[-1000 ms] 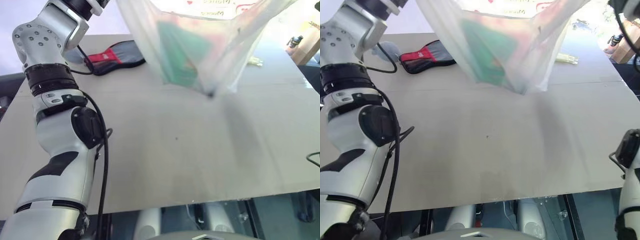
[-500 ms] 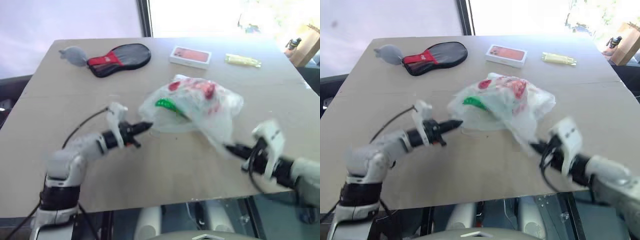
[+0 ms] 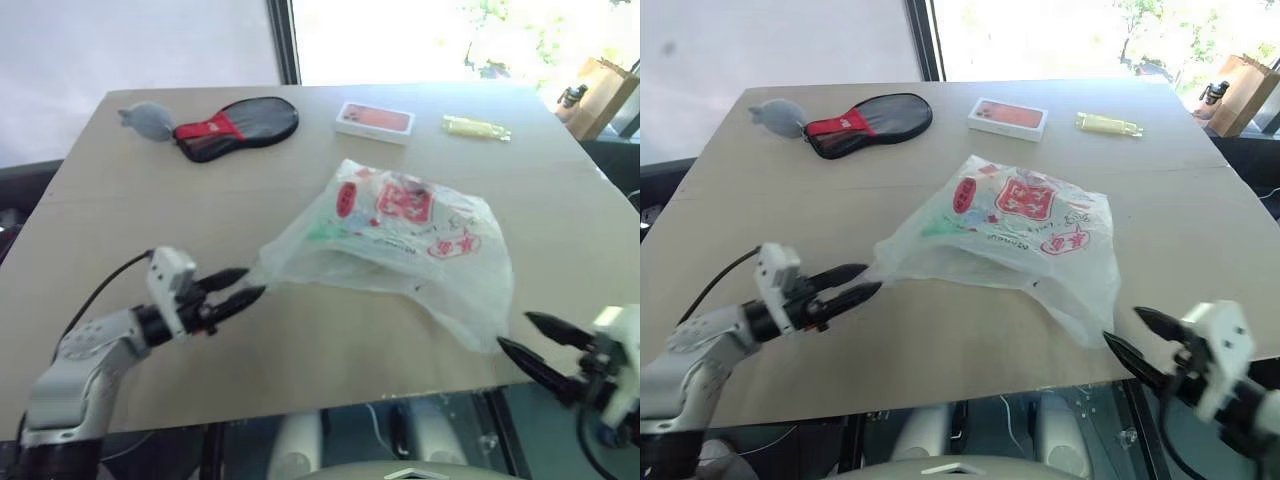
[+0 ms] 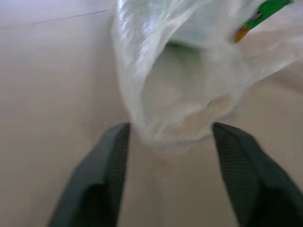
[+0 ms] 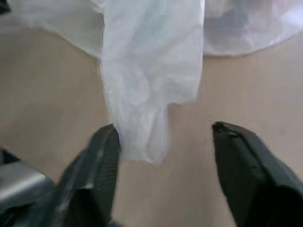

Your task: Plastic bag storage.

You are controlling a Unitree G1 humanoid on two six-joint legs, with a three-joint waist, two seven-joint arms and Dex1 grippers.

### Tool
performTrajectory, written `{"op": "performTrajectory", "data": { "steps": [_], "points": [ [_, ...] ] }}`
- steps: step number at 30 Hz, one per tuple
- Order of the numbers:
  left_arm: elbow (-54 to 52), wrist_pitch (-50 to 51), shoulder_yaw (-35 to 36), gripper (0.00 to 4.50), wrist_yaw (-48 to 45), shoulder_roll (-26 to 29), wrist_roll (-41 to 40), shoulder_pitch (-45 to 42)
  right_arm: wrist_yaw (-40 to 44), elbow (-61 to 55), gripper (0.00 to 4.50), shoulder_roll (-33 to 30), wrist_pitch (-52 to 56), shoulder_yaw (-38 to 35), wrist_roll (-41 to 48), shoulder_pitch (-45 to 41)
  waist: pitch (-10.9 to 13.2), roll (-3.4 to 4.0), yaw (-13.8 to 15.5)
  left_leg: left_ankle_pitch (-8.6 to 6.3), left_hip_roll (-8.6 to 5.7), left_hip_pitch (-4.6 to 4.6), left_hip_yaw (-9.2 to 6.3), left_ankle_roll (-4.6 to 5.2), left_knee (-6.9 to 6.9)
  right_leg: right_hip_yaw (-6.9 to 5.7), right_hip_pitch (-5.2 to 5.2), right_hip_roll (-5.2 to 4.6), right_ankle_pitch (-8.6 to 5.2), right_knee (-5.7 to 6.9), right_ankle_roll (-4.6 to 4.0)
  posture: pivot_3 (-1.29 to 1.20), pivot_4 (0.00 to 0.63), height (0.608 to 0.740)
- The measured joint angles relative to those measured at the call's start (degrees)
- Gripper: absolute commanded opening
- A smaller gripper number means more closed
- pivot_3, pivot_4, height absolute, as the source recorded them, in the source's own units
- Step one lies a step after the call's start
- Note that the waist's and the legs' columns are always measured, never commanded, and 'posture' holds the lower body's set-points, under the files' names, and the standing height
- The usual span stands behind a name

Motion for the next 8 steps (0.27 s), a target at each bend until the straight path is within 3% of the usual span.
{"op": "performTrajectory", "data": {
  "steps": [4,8],
  "points": [
    [-1.22,-1.84,0.85,4.42,-1.39,0.97,2.19,6.37,4.14,5.72,4.5,-4.42,-2.63,-5.33,-3.44,-0.69,-0.08,-0.13,-0.38,-0.14,0.05,0.07,0.14,-0.22,-0.01,0.17,-0.05,-0.15,-0.01,-0.15,-0.02,0.0,0.15,0.74],
    [-3.56,-0.3,0.82,4.42,-1.65,0.99,1.45,7.61,8.41,12.79,4.5,-8.94,-4.38,-4.68,-8.22,-3.84,-0.15,-0.25,-0.14,-0.15,0.04,0.06,-0.05,-0.23,0.03,0.12,-0.07,-0.44,-0.01,-0.13,-0.01,0.0,0.15,0.74]
  ]
}}
